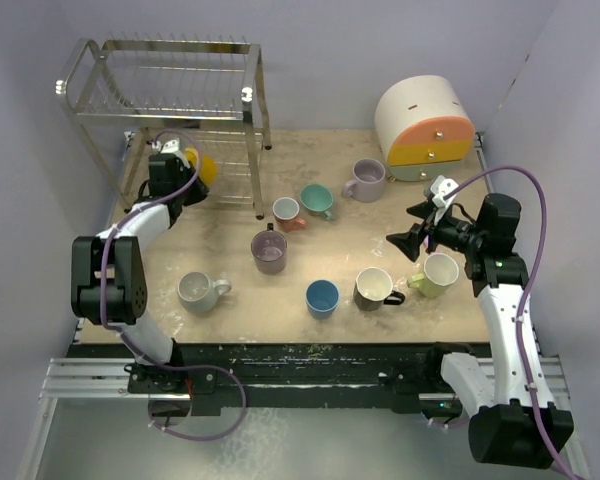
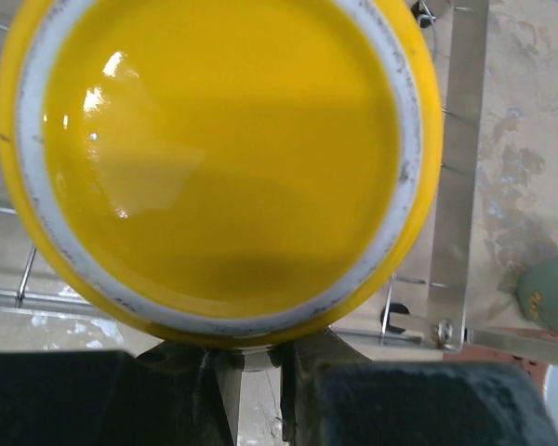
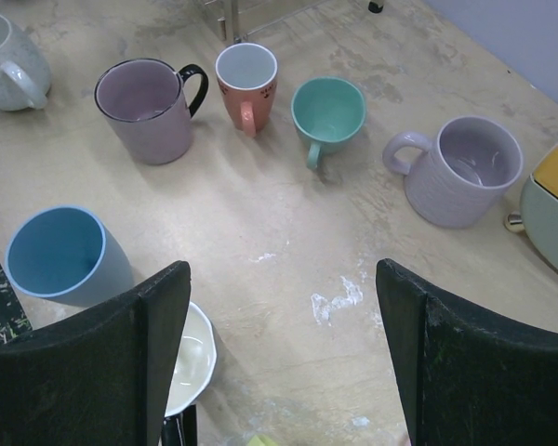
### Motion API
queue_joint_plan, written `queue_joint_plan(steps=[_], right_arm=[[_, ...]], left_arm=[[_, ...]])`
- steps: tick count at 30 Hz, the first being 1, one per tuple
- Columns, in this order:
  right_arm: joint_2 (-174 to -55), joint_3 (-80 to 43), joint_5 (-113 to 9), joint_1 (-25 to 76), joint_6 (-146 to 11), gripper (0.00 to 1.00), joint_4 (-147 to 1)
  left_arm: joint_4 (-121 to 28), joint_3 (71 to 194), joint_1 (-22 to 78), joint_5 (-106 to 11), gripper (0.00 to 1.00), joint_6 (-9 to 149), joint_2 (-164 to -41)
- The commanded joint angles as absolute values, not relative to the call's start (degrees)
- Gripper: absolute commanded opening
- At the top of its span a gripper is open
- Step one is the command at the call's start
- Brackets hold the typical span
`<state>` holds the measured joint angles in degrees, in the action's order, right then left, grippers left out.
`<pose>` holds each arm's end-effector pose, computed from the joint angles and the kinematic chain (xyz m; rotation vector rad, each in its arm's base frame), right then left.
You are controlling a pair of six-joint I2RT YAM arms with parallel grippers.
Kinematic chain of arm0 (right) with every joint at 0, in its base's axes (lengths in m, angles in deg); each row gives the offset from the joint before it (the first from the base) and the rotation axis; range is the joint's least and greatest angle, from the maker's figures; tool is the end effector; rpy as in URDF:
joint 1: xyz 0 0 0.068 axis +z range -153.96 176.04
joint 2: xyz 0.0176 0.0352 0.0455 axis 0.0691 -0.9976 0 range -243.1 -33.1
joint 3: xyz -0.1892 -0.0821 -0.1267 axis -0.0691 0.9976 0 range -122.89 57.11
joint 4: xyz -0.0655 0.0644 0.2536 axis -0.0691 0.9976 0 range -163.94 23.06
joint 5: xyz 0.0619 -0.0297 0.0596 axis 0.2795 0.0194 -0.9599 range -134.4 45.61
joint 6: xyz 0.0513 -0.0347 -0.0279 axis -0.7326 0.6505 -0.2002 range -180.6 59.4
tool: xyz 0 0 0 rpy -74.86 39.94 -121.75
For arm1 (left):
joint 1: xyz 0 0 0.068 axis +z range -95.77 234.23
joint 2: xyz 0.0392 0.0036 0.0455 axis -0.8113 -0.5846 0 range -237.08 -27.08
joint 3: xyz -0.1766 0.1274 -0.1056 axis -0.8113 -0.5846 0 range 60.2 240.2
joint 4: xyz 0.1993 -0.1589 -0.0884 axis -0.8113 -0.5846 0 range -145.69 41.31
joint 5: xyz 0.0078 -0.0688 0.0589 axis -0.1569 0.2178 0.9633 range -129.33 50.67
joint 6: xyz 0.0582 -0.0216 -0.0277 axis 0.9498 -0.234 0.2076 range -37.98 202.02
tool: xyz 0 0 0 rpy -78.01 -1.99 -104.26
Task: Load the cups into the dish rack
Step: Turn the cup upside down in the dish rack.
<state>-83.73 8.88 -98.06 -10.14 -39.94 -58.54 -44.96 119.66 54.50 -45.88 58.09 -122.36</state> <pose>0.2336 0.0189 0.3097 -0.8236 1.5829 0.5404 0.3910 -0.0043 0.1766 -0.3838 2.1140 -0.3638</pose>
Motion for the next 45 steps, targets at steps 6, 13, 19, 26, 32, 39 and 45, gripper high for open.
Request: queue_joint_plan(steps=[6,13,19,26,32,39,45], right_arm=[[-84.04,9.38,-97.50,-10.47,-38.63,0.82,-60.10],[-83.90,9.38,-97.45,-10.47,-38.43,0.82,-60.05],[-83.14,9.39,-97.83,-10.47,-38.25,0.82,-59.80],[-83.16,9.47,-98.53,-10.47,-38.20,0.82,-59.66],[-83.41,9.65,-98.25,-10.47,-38.22,0.82,-59.84],[-83.63,9.82,-98.10,-10.47,-38.27,0.82,-59.87],[-83.85,9.87,-98.10,-10.47,-38.18,0.81,-59.85]], left_arm=[[-40.73,129.54,57.12,-45.57,0.00,64.35,-128.17],[-45.60,137.92,59.30,-46.65,0.00,67.78,-134.62],[-52.66,147.58,60.99,-46.39,0.00,70.80,-140.87],[-62.26,160.33,62.19,-42.71,0.00,73.15,-147.50],[-68.40,169.94,63.32,-39.96,0.00,74.11,-152.95],[-68.45,172.15,64.46,-36.69,0.00,73.01,-154.71],[-67.13,174.07,64.77,-35.20,0.00,74.18,-155.77]])
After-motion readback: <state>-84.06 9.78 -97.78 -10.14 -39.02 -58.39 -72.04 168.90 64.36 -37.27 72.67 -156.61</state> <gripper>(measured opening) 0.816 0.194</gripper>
